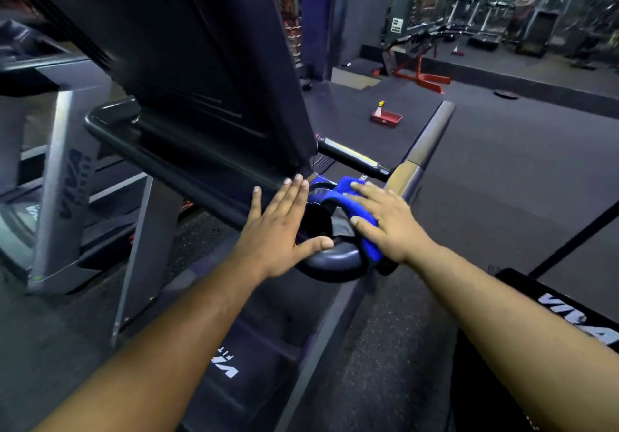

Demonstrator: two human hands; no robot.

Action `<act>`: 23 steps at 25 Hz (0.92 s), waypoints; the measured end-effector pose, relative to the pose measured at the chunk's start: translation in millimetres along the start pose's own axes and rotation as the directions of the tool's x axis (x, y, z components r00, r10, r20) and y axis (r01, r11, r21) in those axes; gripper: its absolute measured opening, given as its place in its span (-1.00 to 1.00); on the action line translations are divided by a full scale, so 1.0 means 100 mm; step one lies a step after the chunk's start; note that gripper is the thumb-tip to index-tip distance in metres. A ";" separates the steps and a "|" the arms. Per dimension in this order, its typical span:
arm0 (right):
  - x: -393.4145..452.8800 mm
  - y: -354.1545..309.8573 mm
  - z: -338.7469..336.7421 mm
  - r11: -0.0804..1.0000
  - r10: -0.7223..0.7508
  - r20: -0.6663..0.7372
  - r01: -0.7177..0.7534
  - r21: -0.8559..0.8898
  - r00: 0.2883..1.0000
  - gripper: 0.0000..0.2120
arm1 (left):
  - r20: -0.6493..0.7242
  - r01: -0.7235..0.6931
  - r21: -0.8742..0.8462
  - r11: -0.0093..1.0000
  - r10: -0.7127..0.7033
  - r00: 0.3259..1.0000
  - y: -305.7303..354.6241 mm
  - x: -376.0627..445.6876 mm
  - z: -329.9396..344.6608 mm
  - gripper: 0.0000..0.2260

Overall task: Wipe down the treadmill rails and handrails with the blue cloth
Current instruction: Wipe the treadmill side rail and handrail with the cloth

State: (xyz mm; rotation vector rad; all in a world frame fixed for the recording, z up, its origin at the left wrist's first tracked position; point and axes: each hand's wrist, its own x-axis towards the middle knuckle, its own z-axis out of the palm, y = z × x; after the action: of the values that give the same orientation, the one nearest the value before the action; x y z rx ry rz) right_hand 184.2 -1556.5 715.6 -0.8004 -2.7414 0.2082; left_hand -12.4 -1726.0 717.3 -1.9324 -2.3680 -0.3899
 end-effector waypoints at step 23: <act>1.09 0.24 -0.14 0.954 -0.292 0.383 0.241 0.176 0.876 -0.39 | 0.033 0.272 -0.019 0.962 -0.272 0.962 0.50 0.41 0.10 0.06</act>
State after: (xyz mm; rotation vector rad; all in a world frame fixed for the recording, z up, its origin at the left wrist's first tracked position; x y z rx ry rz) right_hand 112.0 -1476.2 748.2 -0.3646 -3.1463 0.5332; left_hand 28.9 -1675.2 723.6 -1.6325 -2.6680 -0.4064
